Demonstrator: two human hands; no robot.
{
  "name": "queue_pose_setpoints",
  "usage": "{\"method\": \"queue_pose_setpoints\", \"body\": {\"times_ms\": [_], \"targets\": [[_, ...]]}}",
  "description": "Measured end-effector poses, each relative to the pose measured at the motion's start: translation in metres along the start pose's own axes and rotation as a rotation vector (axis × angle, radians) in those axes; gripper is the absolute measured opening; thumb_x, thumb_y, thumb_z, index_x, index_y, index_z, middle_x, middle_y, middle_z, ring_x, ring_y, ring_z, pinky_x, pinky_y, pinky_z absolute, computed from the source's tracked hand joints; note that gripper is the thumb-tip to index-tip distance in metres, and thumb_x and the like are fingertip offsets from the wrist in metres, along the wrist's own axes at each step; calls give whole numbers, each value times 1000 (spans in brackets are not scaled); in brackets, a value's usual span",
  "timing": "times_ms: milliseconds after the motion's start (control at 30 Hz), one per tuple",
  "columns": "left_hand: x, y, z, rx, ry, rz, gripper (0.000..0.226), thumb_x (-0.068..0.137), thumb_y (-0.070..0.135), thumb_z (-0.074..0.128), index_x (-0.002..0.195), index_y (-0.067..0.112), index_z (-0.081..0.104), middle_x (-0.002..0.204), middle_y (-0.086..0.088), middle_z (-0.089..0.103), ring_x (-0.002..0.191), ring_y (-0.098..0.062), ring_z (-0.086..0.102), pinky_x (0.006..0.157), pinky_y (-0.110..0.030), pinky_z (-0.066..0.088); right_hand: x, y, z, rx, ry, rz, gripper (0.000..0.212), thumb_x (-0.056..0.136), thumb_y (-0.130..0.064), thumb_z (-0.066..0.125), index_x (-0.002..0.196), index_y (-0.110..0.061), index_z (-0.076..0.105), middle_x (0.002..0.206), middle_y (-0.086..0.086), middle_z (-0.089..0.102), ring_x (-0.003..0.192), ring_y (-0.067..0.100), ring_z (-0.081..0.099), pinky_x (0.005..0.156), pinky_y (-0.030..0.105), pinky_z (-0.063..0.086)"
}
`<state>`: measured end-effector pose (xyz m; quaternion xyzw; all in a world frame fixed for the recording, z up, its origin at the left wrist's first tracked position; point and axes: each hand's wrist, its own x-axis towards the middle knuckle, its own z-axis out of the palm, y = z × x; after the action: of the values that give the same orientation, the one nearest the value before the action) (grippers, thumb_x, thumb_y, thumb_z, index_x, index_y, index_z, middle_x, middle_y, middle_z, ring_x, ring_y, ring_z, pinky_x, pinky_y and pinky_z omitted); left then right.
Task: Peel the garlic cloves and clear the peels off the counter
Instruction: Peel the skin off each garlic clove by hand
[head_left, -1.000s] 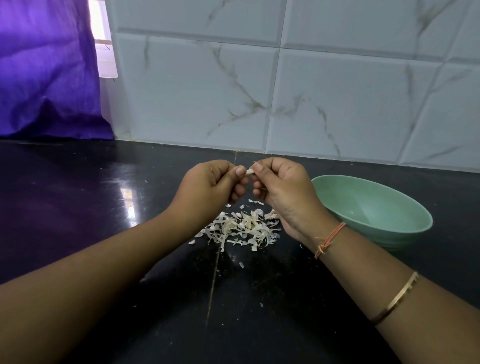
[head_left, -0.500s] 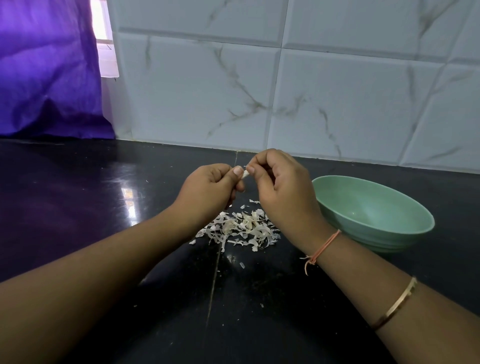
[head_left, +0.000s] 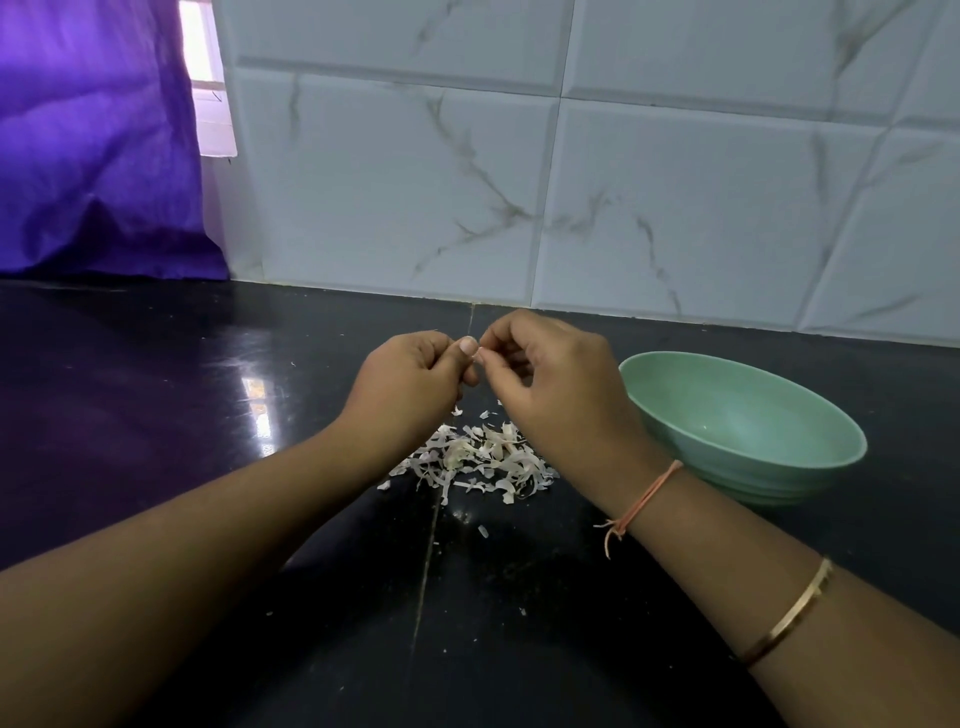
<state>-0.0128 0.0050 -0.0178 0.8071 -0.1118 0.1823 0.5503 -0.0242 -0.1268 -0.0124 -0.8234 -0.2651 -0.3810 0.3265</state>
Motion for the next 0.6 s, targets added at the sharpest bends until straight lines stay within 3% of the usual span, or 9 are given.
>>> {"method": "queue_pose_setpoints", "body": {"times_ms": [167,267,367,467,600], "targets": [[0,1,1,-12,26,-42,43,94,28,49,53,19,56,36,10,47,39,-7,42,60,-30,39,-1,-4,2,-217,51,-185,9,81,-10,57,74,-5,61,65,5,59,57,23,53,55,29,37],[-1,3,0,-63,26,-66,43,94,26,48,53,18,56,37,9,46,39,-6,42,56,-27,38,1,0,0,-214,95,-170,5,79,-7,58,76,-4,60,67,6,60,58,25,55,54,33,44],[-3,4,0,-118,34,-76,38,94,23,48,57,15,57,39,9,48,40,-5,43,52,-24,40,3,4,-4,-70,122,-33,2,81,-6,62,79,-6,62,72,4,65,64,21,60,59,40,52],[-3,4,-2,-161,25,-69,28,91,18,52,65,13,61,53,3,57,51,-11,50,58,-29,45,4,6,-5,162,91,188,7,81,-4,66,79,-11,65,75,-2,67,70,10,63,70,33,55],[-4,2,-2,-170,-54,-34,18,85,5,60,78,21,62,73,-7,58,67,-17,53,68,-33,48,4,5,-3,379,52,346,23,79,1,67,73,-20,62,77,0,69,72,13,66,74,34,56]]}}
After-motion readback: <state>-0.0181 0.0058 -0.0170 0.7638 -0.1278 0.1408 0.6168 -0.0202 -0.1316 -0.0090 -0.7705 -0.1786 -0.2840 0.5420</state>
